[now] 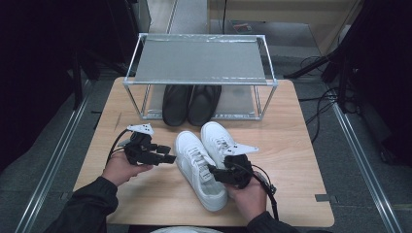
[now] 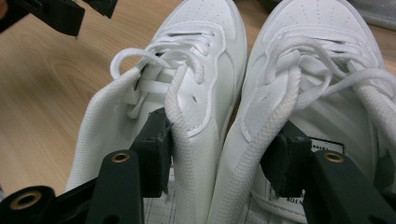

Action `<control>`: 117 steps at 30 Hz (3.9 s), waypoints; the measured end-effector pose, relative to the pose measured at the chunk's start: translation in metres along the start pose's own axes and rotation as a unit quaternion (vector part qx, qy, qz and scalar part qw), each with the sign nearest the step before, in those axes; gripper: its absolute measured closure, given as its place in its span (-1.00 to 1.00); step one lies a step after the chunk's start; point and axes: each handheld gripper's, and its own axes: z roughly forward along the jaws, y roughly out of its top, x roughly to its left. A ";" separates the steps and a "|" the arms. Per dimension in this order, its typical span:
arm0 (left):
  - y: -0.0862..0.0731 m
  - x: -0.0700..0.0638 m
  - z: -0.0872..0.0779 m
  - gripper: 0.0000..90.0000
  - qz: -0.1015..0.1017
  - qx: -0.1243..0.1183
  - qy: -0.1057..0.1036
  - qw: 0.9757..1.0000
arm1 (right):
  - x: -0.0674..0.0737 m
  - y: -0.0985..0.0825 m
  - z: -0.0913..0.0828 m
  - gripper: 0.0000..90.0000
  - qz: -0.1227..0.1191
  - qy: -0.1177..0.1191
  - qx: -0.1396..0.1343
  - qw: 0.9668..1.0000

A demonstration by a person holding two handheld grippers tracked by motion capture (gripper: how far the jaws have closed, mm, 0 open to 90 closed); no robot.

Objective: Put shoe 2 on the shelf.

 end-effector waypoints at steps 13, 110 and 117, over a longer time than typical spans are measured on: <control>0.002 0.001 -0.001 0.03 0.003 -0.005 0.003 1.000 | 0.000 -0.001 -0.001 0.64 -0.005 -0.020 -0.014 1.000; -0.046 0.064 -0.086 0.09 -0.102 -0.100 0.091 0.986 | -0.063 0.335 0.047 0.64 0.147 -0.211 -0.056 0.965; -0.045 0.065 -0.084 0.09 -0.103 -0.094 0.093 0.986 | -0.062 0.335 0.049 0.48 0.132 -0.216 -0.053 0.966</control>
